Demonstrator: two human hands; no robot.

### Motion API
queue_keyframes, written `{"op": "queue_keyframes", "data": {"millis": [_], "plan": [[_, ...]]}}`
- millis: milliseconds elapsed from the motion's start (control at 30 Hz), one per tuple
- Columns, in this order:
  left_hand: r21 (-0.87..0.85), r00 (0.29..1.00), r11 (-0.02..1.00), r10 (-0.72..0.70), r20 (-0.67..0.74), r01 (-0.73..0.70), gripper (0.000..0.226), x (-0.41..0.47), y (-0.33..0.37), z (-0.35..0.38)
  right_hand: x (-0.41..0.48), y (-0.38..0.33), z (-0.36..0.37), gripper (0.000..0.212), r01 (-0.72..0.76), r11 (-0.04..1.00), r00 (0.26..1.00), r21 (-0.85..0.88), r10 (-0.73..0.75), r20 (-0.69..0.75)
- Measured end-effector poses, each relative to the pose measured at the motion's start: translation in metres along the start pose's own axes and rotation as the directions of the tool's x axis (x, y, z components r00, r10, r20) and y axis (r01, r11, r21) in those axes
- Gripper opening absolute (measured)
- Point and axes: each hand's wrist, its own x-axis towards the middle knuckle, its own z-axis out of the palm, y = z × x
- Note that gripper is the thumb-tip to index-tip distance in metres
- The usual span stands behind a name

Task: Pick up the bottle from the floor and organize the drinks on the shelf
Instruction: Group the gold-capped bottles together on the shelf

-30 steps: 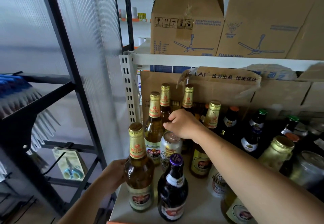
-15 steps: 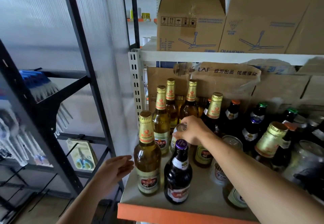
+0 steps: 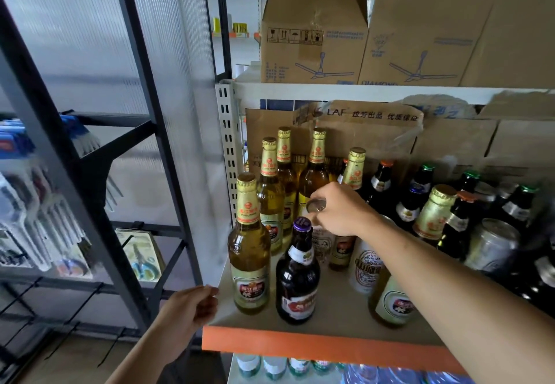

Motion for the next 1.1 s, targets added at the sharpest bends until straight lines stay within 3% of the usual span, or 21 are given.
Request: {"op": "queue_keyframes", "data": {"millis": [167,533,933,1100], "plan": [[0.036,0.999,0.999,-0.04,-0.026,0.041,0.024,-0.02,-0.013,0.006,-0.016,0.009,-0.009,0.037,-0.003,1.0,1.0,-0.016,0.003,0.006],[-0.001,1.0,1.0,-0.03,0.004,0.03,0.022,-0.061,-0.02,0.056,-0.054,0.027,-0.014,0.038,0.037,0.936,0.984,-0.349,0.026,0.174],[-0.117,0.999,0.993,0.004,-0.05,-0.01,0.02,-0.073,-0.016,0.067,-0.065,0.026,-0.023,0.035,0.057,0.908,0.971,-0.416,0.046,0.234],[-0.181,0.994,0.984,-0.016,-0.108,-0.004,0.019,-0.068,-0.007,0.056,-0.058,0.011,-0.027,0.034,0.027,0.941,0.991,-0.339,0.018,0.129]]}}
